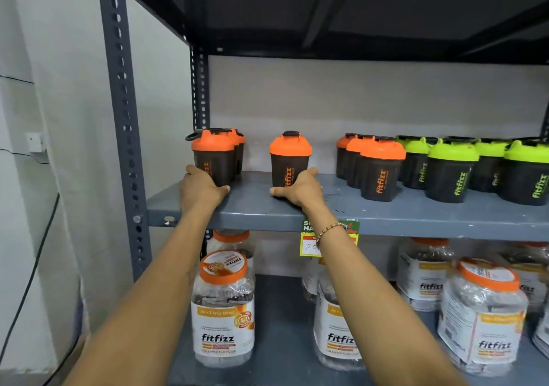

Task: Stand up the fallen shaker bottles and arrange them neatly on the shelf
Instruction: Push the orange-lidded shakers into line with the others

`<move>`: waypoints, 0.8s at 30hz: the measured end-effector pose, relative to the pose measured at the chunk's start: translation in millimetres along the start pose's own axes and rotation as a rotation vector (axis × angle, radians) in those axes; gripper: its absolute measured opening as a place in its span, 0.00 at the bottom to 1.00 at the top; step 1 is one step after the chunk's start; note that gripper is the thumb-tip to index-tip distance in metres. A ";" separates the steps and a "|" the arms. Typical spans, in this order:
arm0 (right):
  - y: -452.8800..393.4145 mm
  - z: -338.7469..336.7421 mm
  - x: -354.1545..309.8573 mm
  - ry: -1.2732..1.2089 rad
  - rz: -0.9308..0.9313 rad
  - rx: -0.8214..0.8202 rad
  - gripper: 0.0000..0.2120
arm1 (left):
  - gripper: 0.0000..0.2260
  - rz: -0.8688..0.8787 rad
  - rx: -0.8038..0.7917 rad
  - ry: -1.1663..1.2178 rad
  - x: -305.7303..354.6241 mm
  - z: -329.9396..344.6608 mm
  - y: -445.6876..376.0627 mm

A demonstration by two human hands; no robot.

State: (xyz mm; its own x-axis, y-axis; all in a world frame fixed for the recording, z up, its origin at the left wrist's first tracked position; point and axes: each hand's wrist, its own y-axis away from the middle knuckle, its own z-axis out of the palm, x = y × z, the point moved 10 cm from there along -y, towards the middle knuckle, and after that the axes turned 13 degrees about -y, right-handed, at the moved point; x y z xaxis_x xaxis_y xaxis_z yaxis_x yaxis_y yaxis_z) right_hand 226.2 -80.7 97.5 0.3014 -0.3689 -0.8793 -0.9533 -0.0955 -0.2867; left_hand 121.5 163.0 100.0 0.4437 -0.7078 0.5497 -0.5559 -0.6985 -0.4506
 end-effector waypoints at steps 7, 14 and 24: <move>4.3 -15.5 2.4 0.006 0.025 0.110 0.41 | 0.32 0.007 -0.013 -0.032 3.2 -4.4 8.1; 6.0 -10.7 -2.4 0.023 -0.008 0.067 0.40 | 0.32 -0.011 -0.046 -0.055 4.4 -4.5 11.1; 7.3 -8.7 -3.8 0.031 -0.015 0.062 0.40 | 0.32 -0.006 -0.063 -0.062 5.0 -6.0 13.4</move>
State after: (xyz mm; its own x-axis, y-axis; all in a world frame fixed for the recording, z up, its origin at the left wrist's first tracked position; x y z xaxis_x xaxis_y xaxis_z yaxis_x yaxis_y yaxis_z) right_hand 217.9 -88.0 102.0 0.3136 -0.3967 -0.8627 -0.9452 -0.0438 -0.3234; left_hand 112.1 150.8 100.9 0.4890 -0.7103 0.5064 -0.5952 -0.6961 -0.4015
